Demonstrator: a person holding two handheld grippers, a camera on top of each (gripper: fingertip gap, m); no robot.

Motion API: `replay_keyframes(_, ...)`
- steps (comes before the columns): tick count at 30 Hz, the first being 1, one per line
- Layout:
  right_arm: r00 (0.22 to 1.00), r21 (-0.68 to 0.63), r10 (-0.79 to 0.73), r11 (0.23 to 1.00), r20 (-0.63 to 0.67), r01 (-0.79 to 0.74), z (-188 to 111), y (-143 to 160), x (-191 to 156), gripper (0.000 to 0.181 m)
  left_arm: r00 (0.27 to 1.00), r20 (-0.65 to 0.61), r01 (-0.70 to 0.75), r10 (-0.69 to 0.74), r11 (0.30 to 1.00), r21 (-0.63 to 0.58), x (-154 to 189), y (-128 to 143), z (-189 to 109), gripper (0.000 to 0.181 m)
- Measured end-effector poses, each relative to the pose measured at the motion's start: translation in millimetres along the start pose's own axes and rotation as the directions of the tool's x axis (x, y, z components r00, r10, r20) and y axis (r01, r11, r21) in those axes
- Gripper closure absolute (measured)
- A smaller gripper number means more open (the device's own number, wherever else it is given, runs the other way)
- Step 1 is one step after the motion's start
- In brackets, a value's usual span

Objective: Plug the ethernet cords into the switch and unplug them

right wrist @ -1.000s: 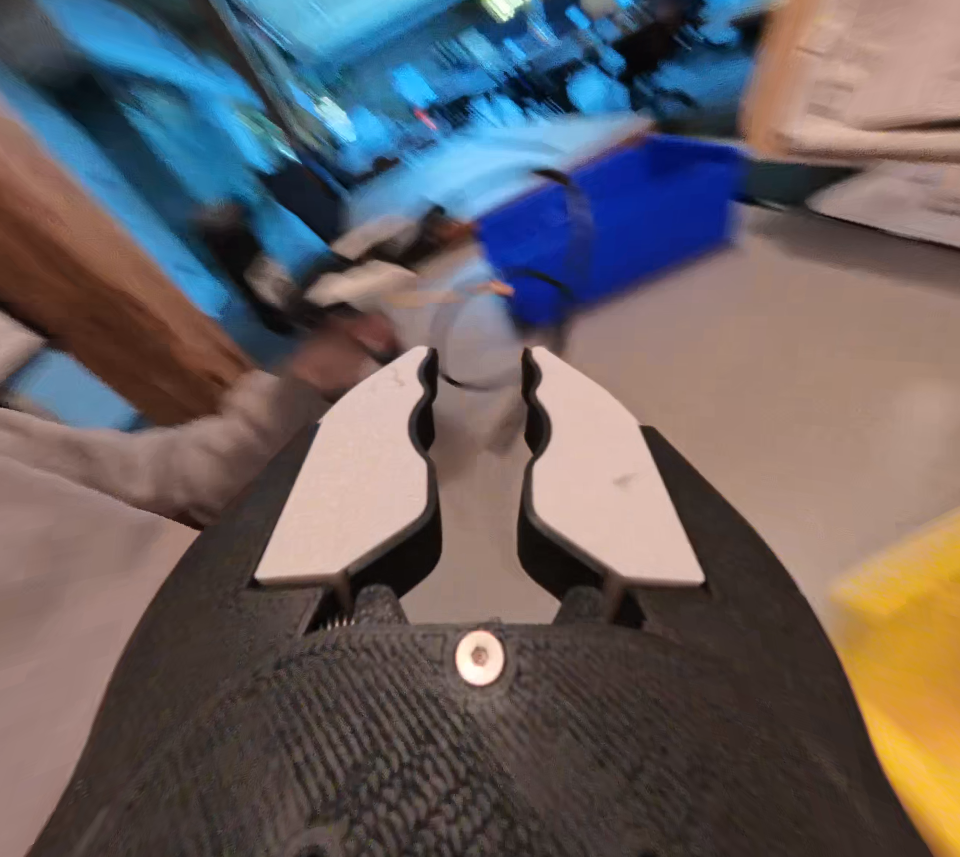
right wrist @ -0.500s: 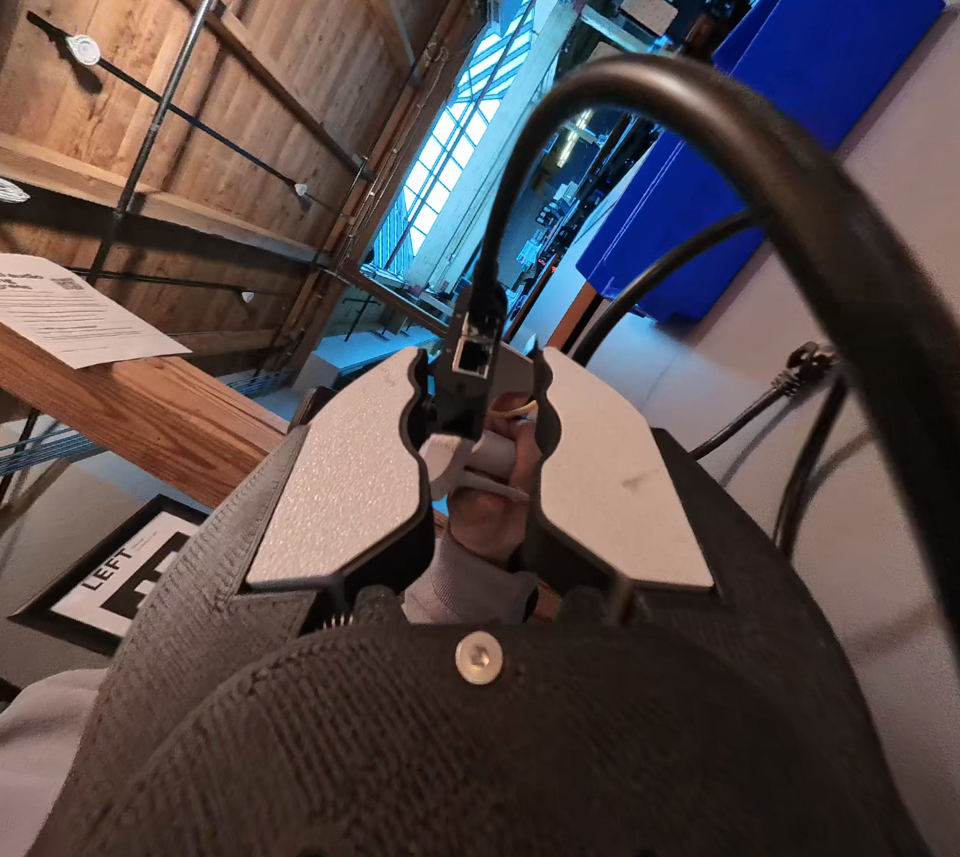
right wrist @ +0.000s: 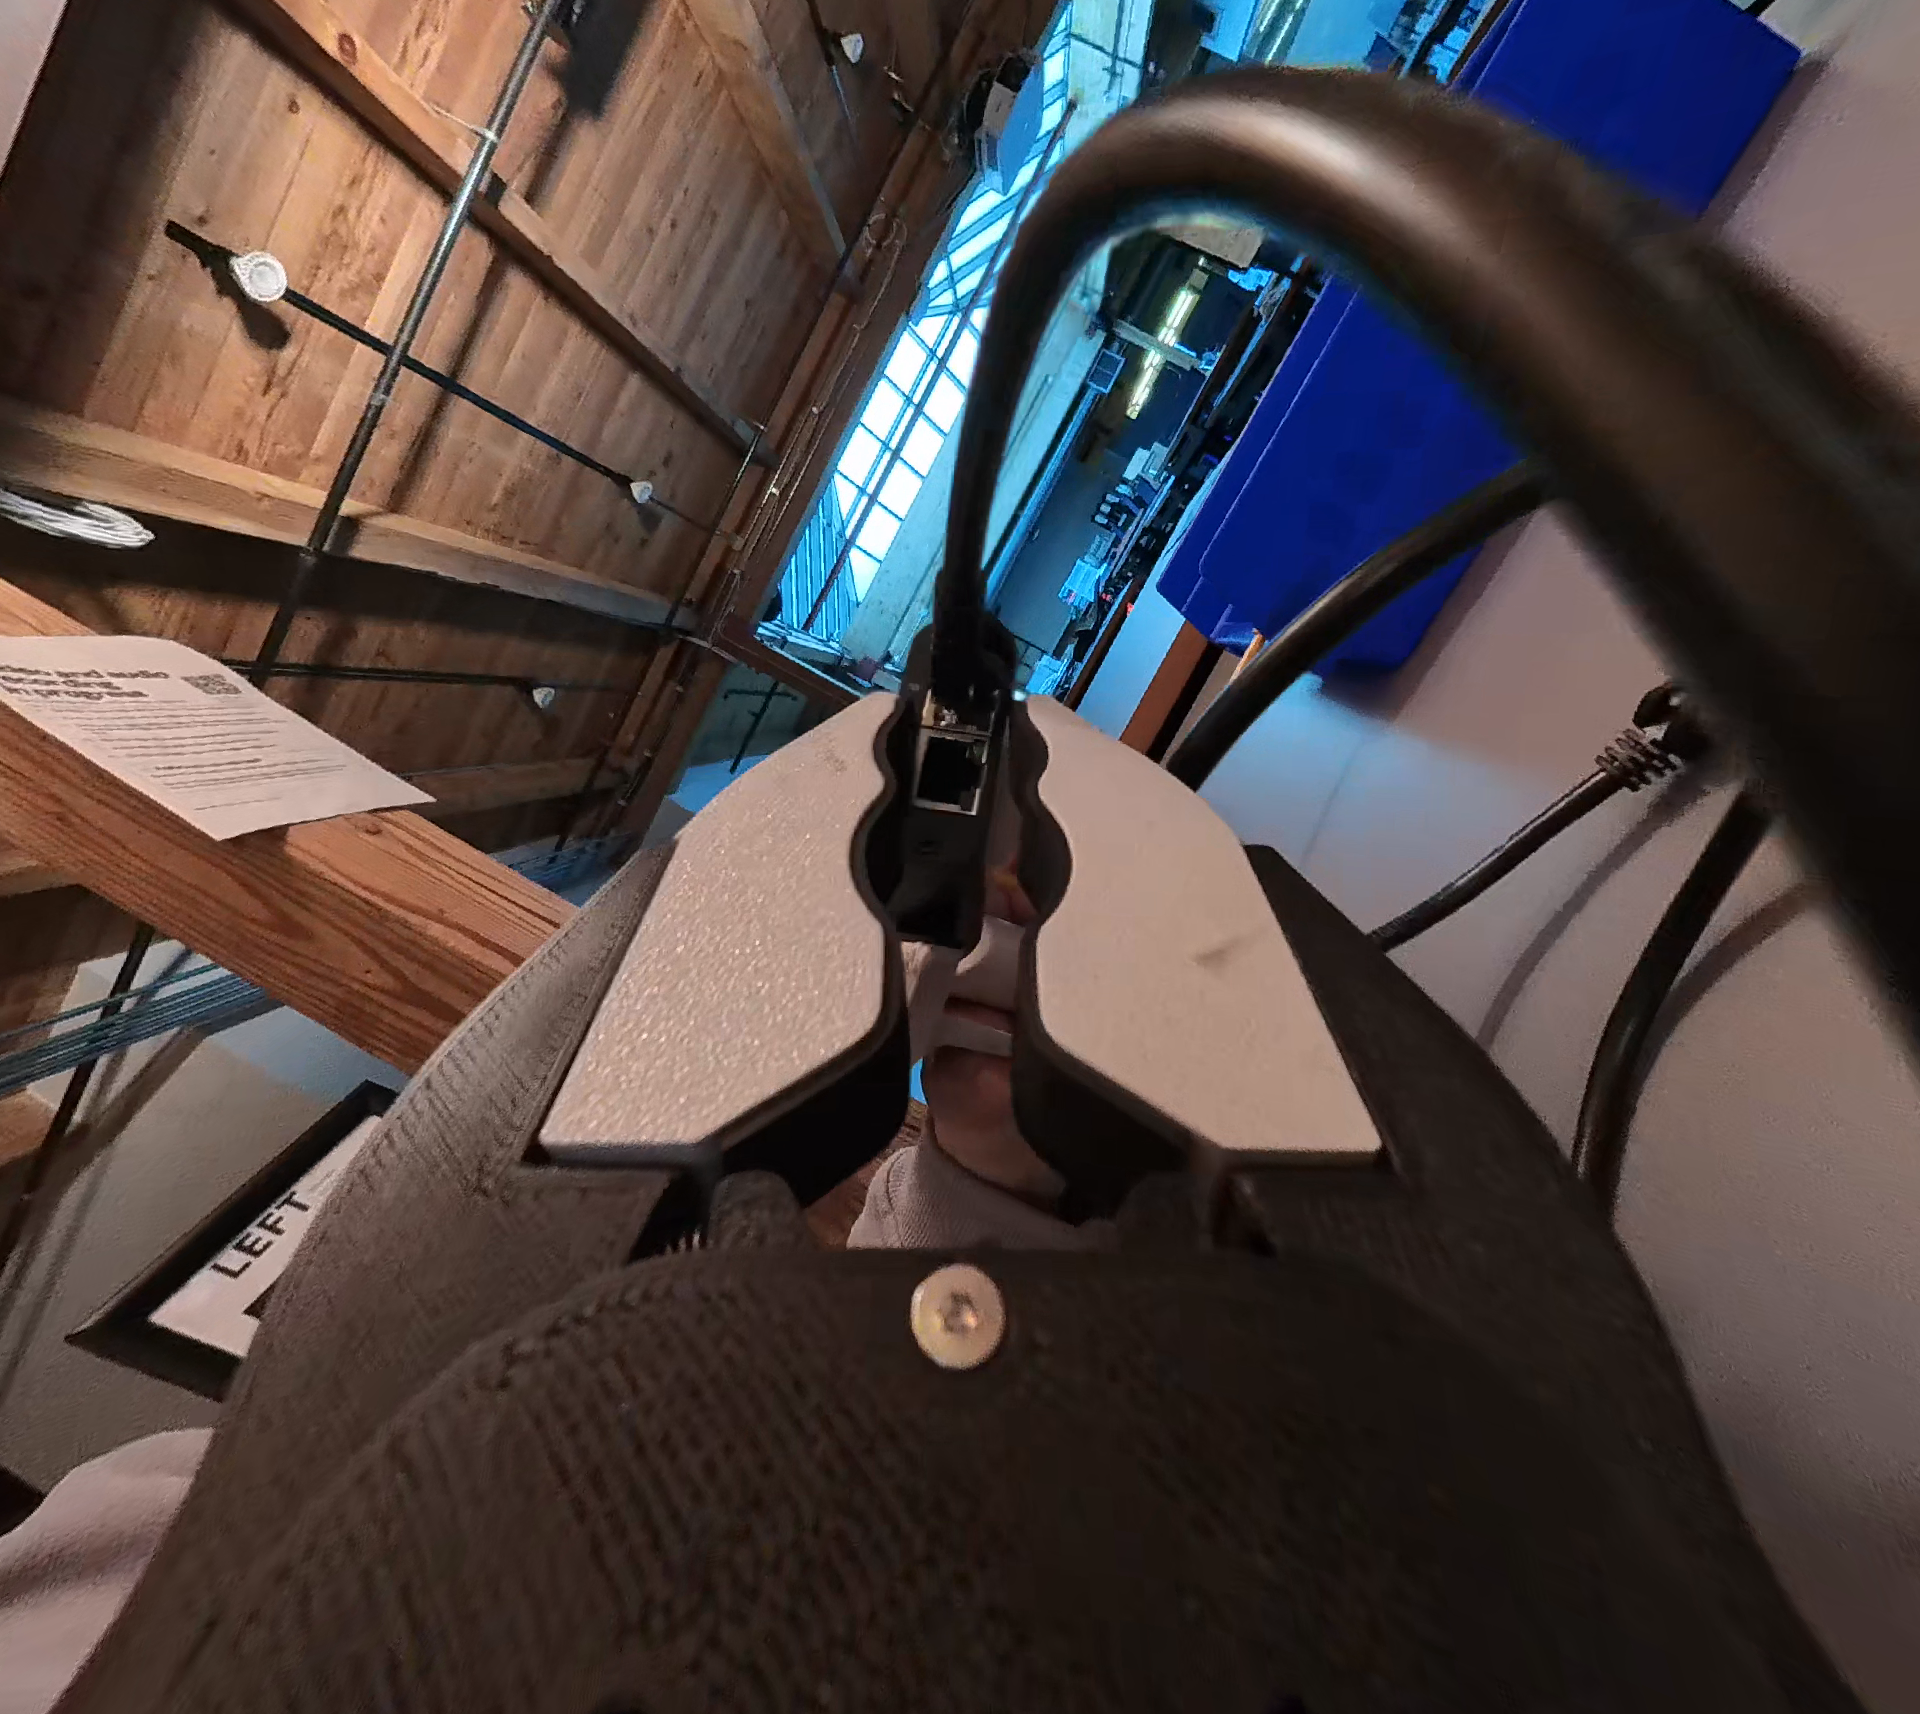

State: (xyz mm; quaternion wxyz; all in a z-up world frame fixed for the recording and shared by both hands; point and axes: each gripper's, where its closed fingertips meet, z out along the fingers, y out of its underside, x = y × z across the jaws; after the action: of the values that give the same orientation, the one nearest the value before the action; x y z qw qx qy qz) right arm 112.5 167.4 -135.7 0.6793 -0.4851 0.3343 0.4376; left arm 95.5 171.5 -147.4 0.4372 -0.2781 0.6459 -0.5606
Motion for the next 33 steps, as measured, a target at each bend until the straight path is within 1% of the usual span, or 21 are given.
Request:
replay_keyframes(4, 1.000, 0.033, -0.003, 0.999, -0.011, 0.003, -2.7, -4.4, 3.7, 0.162, 1.000, -0.004, -0.025, 0.025, 1.000, -0.011, 2.8, -0.5, 1.1, 0.120)
replay_keyframes(7, 1.000, 0.029, -0.018, 0.999, -0.015, 0.019, -3.2, -3.6, 3.7, 0.162, 0.999, -0.008, -0.037, 0.037, 0.999, -0.015, 5.0, -0.5, 2.3, 0.120)
replay_keyframes(10, 1.000, 0.026, 0.004, 1.000, 0.011, -0.004, -2.5, -2.3, 0.7, 0.166, 0.999, -0.007, -0.039, 0.038, 0.999, -0.018, 5.8, -0.8, 3.0, 0.120)
replay_keyframes(14, 1.000, 0.040, 0.017, 0.999, 0.019, -0.018, -3.5, -2.3, 2.1, 0.167, 0.999, -0.006, -0.049, 0.049, 0.998, -0.026, 6.2, 1.0, 3.7, 0.120)
replay_keyframes(19, 0.995, 0.085, 0.073, 0.993, 0.069, -0.078, -2.9, -2.9, 2.4, 0.167, 0.999, 0.001, -0.055, 0.055, 0.998, -0.033, 6.3, 1.7, 4.4, 0.120)
replay_keyframes(22, 0.998, 0.106, 0.025, 0.994, 0.064, -0.032, -3.7, -2.6, 1.6, 0.168, 0.998, 0.003, -0.065, 0.065, 0.997, -0.036, 7.0, 2.3, 4.7, 0.120)
replay_keyframes(25, 0.996, 0.098, -0.092, 0.991, 0.020, 0.089, -4.4, -2.1, 2.7, 0.167, 0.997, 0.021, -0.075, 0.076, 0.996, -0.049, 7.3, 6.6, 6.4, 0.120)
replay_keyframes(30, 0.981, 0.061, -0.193, 0.980, 0.035, 0.191, -5.5, -3.4, 2.7, 0.167, 0.991, 0.076, -0.111, 0.114, 0.993, -0.044, 7.4, 7.0, 9.5, 0.120)
replay_keyframes(33, 0.963, 0.028, -0.268, 0.963, 0.037, 0.267, -4.7, -5.7, 0.9, 0.167, 0.983, 0.140, -0.118, 0.123, 0.992, -0.042, 6.5, 6.3, 12.1, 0.120)
